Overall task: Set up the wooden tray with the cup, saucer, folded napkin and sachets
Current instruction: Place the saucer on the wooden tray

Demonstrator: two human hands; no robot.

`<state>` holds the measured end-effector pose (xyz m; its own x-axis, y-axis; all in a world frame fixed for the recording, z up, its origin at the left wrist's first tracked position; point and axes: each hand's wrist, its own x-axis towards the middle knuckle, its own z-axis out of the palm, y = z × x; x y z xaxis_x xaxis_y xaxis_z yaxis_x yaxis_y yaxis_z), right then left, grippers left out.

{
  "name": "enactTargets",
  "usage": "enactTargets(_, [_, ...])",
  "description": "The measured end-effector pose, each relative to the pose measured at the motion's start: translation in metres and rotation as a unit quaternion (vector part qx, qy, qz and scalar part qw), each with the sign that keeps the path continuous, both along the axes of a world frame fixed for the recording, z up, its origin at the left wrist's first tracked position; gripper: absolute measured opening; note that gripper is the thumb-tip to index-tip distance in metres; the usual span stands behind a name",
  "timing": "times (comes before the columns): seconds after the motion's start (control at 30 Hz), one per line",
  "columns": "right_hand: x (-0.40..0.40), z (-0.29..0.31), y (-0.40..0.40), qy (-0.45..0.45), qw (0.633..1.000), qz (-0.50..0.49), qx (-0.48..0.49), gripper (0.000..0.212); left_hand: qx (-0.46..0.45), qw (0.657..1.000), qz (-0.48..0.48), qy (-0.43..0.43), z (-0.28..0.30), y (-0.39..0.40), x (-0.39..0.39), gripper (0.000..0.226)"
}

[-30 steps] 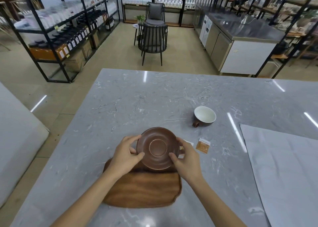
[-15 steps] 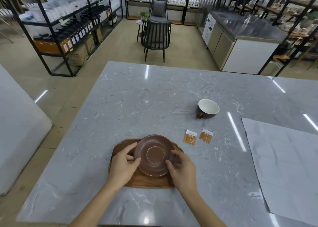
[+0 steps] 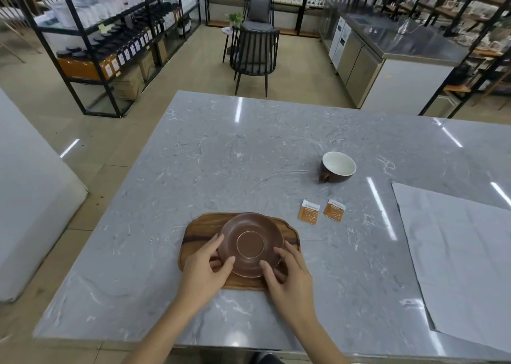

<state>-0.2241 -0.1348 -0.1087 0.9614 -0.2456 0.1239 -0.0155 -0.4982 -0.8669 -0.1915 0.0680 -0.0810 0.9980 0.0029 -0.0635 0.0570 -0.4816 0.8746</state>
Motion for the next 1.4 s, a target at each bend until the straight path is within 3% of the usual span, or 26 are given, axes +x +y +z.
enactTargets(0.2, [-0.011, -0.011, 0.000, -0.029, 0.999, 0.022, -0.002, 0.057, -0.017, 0.999, -0.022, 0.016, -0.005, -0.001, -0.014, 0.088])
enactTargets(0.87, [-0.018, -0.002, 0.003, -0.005, 0.998, 0.025, -0.063, 0.051, 0.036, 0.999, -0.018, -0.006, -0.019, -0.005, -0.017, 0.080])
enactTargets(1.4, [-0.019, 0.002, 0.004, 0.011, 0.998, 0.033, -0.045, 0.047, 0.027, 1.000, -0.011, -0.002, -0.016, -0.004, -0.019, 0.079])
